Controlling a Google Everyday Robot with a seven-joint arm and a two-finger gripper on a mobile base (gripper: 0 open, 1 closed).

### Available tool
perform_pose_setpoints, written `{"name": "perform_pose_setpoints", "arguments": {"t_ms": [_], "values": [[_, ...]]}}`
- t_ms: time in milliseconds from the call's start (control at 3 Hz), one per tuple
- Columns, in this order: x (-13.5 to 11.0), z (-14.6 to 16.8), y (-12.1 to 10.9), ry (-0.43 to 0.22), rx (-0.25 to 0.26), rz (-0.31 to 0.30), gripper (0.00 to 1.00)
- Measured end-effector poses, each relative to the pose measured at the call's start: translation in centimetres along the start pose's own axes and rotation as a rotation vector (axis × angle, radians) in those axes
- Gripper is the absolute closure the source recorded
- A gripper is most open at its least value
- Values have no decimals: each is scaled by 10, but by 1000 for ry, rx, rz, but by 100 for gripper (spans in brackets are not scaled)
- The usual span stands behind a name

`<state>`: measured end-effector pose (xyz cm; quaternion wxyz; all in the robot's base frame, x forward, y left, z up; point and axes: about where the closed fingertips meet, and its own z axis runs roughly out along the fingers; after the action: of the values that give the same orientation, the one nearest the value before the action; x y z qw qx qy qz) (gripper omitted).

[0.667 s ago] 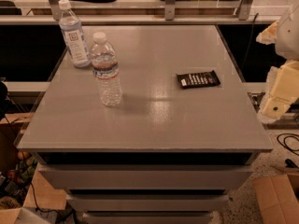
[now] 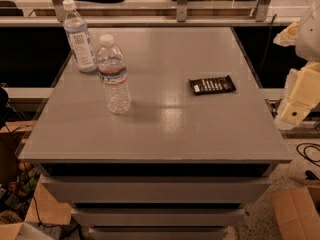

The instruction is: Knock water bottle over

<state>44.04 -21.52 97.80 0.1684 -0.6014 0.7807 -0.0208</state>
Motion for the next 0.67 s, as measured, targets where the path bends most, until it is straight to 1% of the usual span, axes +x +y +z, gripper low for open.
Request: {"name": "perform_pose_setpoints", "arguments": {"t_ms": [333,667], "values": [[-20,13,-10,-144,-36,-27,0],[-57,22,-9,-320,-81,-53,0]]}}
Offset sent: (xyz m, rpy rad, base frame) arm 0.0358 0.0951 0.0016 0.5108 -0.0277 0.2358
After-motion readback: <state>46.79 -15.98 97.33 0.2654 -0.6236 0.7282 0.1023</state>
